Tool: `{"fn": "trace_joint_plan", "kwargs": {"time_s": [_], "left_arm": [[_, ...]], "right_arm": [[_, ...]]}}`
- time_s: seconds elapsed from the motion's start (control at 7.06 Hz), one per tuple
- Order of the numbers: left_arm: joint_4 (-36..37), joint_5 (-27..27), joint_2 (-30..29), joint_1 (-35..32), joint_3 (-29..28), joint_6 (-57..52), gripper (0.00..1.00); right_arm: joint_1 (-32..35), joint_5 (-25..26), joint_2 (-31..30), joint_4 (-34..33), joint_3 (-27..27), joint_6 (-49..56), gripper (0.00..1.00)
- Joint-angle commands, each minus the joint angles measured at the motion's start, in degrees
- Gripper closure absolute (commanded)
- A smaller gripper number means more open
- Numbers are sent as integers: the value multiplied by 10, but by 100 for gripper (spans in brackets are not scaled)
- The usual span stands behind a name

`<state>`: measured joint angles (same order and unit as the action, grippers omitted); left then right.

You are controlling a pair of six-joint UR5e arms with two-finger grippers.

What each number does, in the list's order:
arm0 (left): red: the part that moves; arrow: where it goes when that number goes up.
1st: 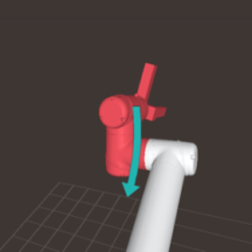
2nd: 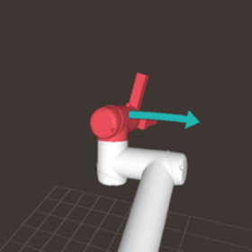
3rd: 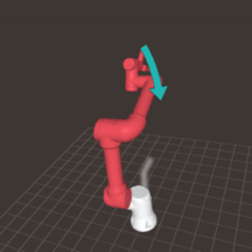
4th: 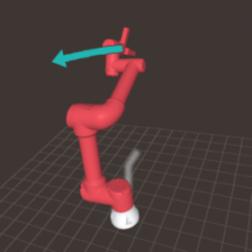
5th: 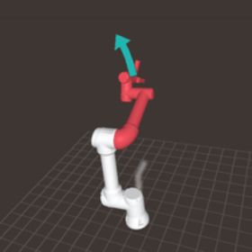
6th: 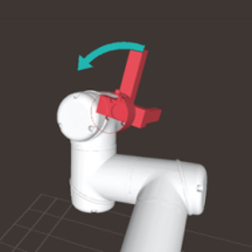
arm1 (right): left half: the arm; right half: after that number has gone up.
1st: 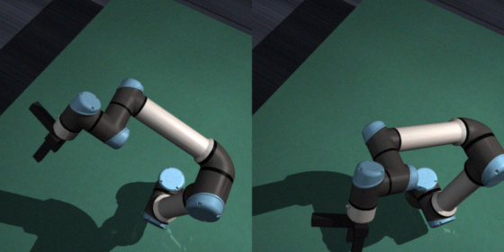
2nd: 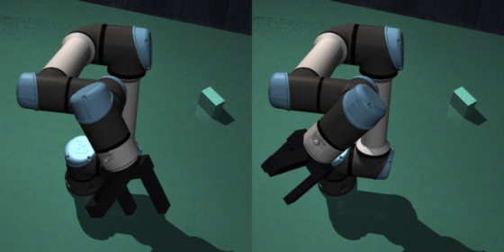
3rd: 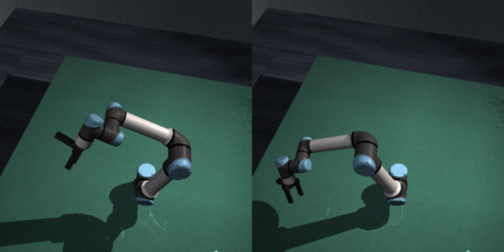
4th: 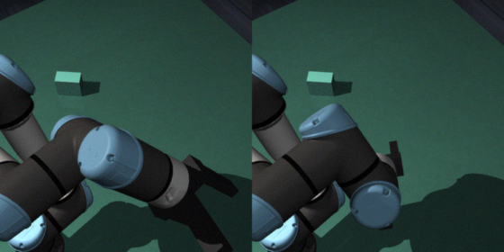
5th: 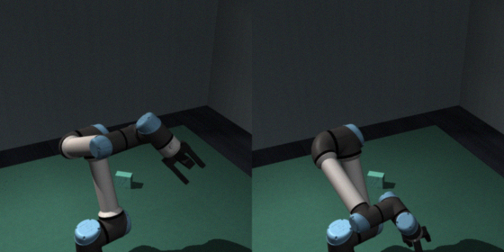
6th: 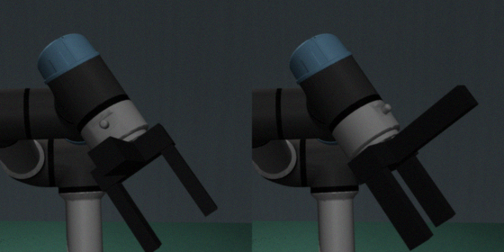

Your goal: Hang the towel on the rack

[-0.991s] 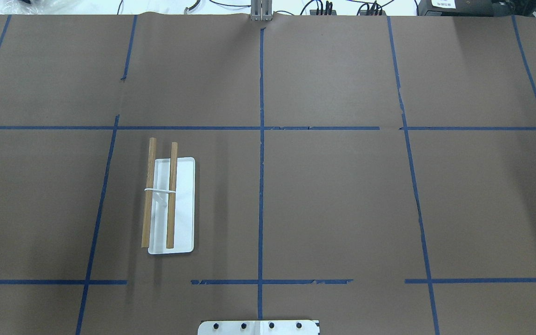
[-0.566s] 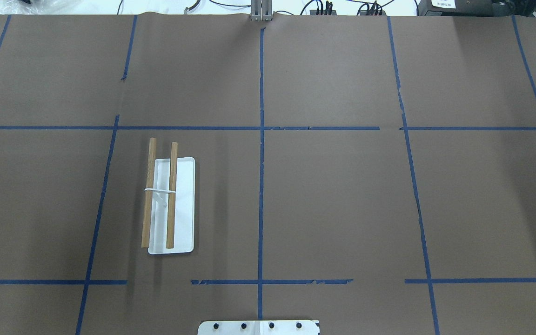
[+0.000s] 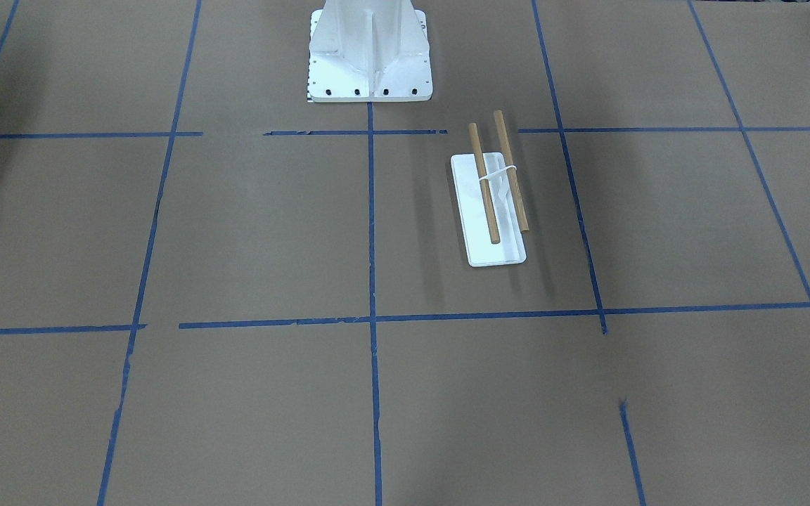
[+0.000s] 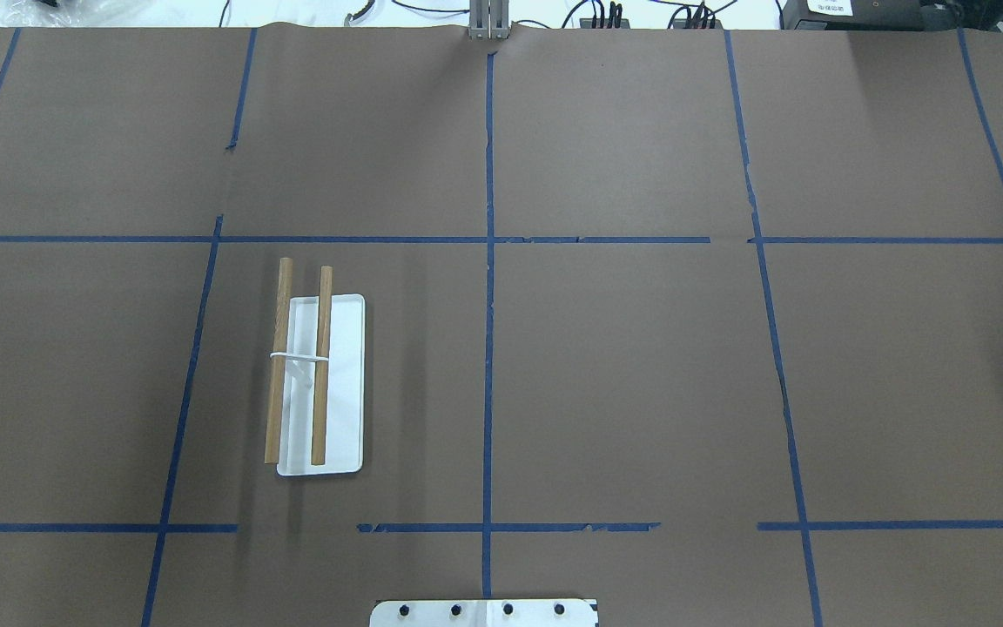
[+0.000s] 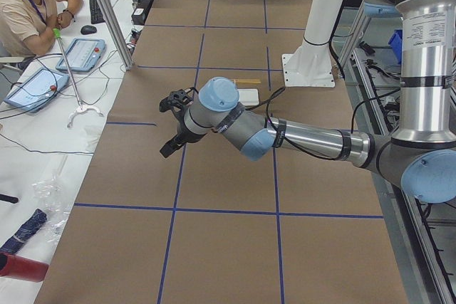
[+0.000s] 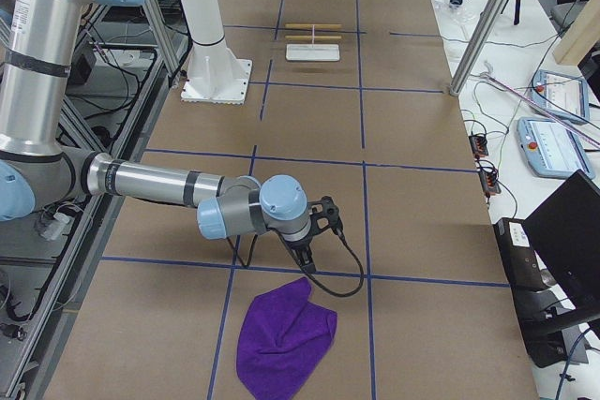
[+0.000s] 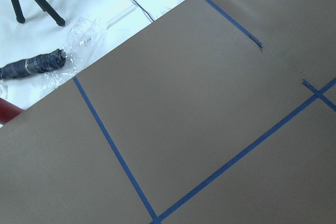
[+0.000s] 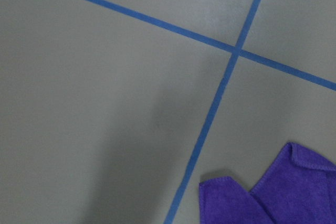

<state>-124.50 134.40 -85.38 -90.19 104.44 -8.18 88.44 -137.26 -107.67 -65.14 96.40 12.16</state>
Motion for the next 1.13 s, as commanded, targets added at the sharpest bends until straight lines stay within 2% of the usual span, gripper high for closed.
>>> {"fn": "trace_joint_plan", "kwargs": {"time_s": [0.0,0.28,0.71,0.99], "left_arm": [[-14,0,-1,0,-2,0,0],[-15,1,-1,0,0,0,0],[-15,1,-1,0,4,-1,0],[-15,1,-1,0,4,0,0]], "right_arm": [[-18,47,-6,187,-145,8,6],[-54,65,11,201,-179,15,15],[-84,69,91,202,-276,61,18],[-84,62,91,203,-278,66,23]]}}
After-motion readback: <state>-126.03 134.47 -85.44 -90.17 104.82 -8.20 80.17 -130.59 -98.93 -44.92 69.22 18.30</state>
